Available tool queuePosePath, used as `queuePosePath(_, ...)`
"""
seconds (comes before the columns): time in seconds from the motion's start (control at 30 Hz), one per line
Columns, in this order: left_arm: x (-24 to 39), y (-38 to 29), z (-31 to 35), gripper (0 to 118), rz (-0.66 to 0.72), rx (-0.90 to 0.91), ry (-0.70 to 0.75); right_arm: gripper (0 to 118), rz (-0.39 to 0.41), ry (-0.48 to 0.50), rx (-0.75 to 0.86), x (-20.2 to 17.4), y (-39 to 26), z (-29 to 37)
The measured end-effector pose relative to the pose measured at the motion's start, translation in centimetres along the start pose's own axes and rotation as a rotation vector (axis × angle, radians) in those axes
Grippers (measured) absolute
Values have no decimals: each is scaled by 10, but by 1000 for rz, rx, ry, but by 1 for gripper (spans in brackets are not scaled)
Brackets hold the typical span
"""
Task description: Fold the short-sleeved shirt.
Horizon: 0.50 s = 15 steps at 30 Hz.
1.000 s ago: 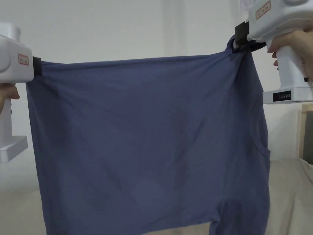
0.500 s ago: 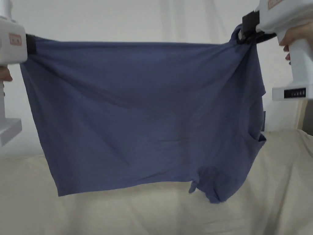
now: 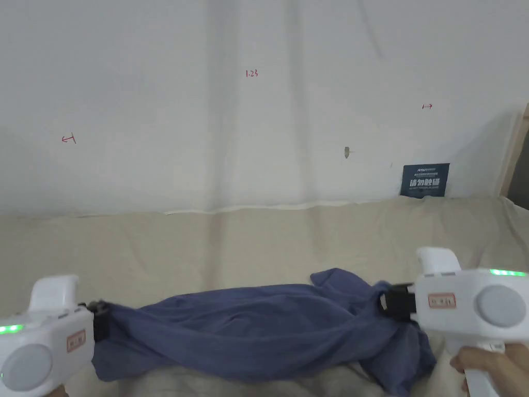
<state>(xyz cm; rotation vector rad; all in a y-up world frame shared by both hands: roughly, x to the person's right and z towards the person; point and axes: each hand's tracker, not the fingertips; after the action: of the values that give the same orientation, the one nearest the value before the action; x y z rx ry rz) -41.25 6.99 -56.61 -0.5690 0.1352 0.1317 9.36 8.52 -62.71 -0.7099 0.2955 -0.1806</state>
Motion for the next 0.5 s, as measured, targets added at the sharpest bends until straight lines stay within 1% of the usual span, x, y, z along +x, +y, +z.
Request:
queuePosePath(0.03,2,-14,14,4,8,-54,11,7,-8,-13,-11,-1,-18,10)
queuePosePath(0.1,-1,-39,31,4,0,-85,32,7,-11,-23,17,0,-50,29)
queuePosePath(0.13,-3,-50,41,4,8,-106,35,7,-29,-6,22,2,-71,40)
queuePosePath(0.17,-9,-61,50,4,13,-107,29,7,-65,25,13,5,-86,48)
queuePosePath(0.2,-12,-72,64,4,13,-107,22,7,-98,34,22,7,-100,57)
queuePosePath(0.23,-14,-83,76,4,14,-106,22,7,-143,19,17,8,-110,67)
queuePosePath(0.27,-15,-90,86,4,13,-114,38,7,-143,28,32,0,-118,84)
queuePosePath(0.3,-19,-96,98,4,16,-130,53,7,-162,44,66,-2,-130,100)
queuePosePath(0.33,-23,-104,111,4,23,-132,51,7,-165,71,67,-2,-140,114)
queuePosePath(0.37,-25,-112,124,4,22,-131,50,7,-150,74,65,-3,-149,126)
queuePosePath(0.43,-30,-124,148,4,-13,-133,48,7,-74,52,52,-4,-170,145)
queuePosePath(0.47,-32,-132,160,4,-40,-136,69,7,-55,31,32,-5,-181,155)
queuePosePath(0.5,-34,-142,174,4,-42,-133,73,7,-69,22,30,-6,-194,164)
